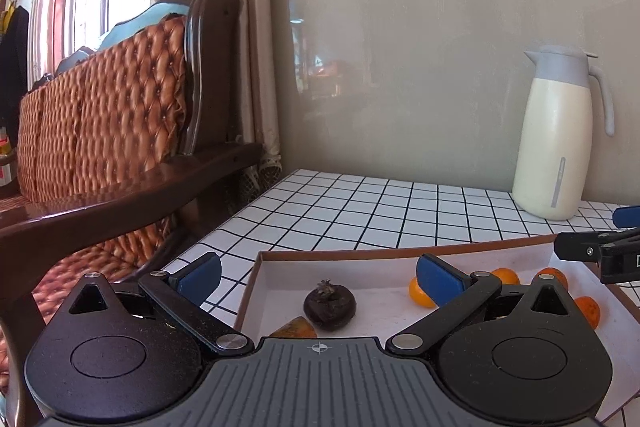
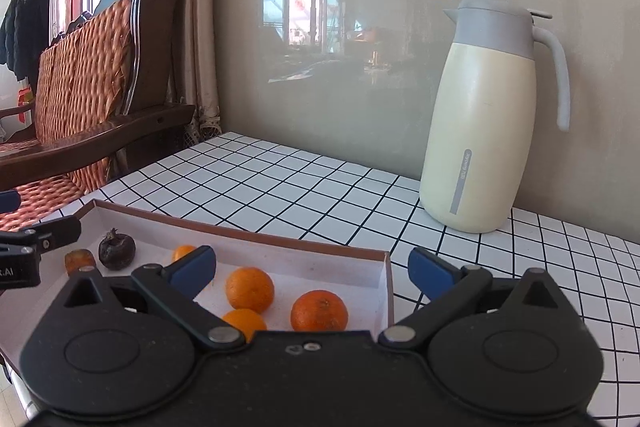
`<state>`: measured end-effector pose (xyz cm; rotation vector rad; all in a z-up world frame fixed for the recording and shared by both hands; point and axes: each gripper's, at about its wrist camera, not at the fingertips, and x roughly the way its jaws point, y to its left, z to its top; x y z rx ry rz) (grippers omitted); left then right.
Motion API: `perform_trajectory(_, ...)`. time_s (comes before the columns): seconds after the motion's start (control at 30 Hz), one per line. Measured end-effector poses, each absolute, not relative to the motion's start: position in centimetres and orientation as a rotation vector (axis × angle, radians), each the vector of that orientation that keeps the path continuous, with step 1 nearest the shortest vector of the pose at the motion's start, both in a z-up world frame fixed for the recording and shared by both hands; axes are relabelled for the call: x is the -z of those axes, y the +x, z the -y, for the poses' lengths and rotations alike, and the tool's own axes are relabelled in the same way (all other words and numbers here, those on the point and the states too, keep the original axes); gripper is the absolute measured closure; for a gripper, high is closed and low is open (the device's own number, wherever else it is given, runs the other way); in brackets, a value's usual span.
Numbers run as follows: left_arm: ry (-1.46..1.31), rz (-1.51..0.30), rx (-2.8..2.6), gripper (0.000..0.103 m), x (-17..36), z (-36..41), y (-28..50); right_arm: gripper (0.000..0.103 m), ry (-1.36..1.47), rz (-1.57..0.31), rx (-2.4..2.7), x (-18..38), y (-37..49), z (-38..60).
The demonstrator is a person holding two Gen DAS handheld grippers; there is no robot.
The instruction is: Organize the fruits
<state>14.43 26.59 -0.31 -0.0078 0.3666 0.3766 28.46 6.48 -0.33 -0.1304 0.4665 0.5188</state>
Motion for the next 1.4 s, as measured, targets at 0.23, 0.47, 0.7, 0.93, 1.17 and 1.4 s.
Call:
perform_trajectory(0.23,-0.010,-0.339,-0.398,0.000,-1.1,-26.0,12.2,0.006,-0.121,-0.428,-0.514,-1.6,25.8,-5.1)
perform_trajectory(0.47,-0.061,-0.302,-0.362,0.000,-2.9,-24.0,7.5,0.006,-0.136,-0.369,-0.515,-4.1,20.9,-2.0)
perform_trajectory(0.7,0.010,-0.315,-0.366,0.000,-3.4,-20.2,3.0,0.006,-0.145,-0.332,-0.489,-5.9,15.7,1.8)
perform_trajectory(0.93,0.011,-0.239,-0.383,0.000,-4.6,-17.8,-1.8,0.006,-0.130,-0.302,-0.456,-7.5,11.9,4.9)
perform_trajectory(1.17,-0.004,-0.189,-0.322,0.000,-4.6,-15.6,-6.3,0.006,-0.160,-0.289,-0.408,-6.5,8.3,6.8)
perform_trajectory(1.4,-0.013,-0.188,-0.269,0.000,-3.6,-14.2,-9.1,0.006,-0.188,-0.236,-0.402,-4.5,4.8,7.2)
